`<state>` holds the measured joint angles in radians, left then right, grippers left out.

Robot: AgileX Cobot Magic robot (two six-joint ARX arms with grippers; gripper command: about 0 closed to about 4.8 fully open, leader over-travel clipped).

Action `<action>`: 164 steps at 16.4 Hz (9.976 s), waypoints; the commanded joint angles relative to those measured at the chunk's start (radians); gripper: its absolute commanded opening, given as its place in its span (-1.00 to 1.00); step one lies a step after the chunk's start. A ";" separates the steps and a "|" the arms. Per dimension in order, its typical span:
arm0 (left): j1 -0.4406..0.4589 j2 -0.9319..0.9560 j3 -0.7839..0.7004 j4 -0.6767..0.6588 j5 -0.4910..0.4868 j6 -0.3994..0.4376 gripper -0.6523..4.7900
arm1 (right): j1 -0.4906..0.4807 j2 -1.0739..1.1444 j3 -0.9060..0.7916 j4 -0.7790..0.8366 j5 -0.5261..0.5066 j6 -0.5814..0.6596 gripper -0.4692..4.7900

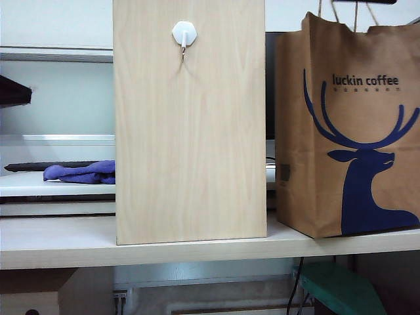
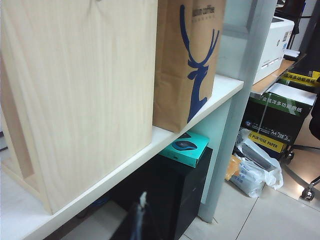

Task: Pick up the paper bag and hang it on the hook.

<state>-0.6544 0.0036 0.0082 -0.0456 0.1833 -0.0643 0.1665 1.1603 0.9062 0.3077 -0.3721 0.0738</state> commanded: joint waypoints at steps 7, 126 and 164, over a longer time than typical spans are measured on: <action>0.002 0.000 0.001 0.001 0.004 0.003 -0.78 | 0.031 0.082 0.008 0.032 0.175 -0.052 -0.48; 0.649 0.000 0.002 0.001 -0.002 0.003 -0.78 | 0.788 -0.838 -0.011 -0.940 0.827 0.049 -0.83; 0.712 0.000 0.001 0.001 0.000 0.003 -0.78 | -0.031 -1.111 -0.898 -0.265 0.451 -0.093 -0.82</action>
<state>0.0559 0.0036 0.0082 -0.0498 0.1806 -0.0643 0.1528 0.0582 0.0120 0.0433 0.0834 -0.0193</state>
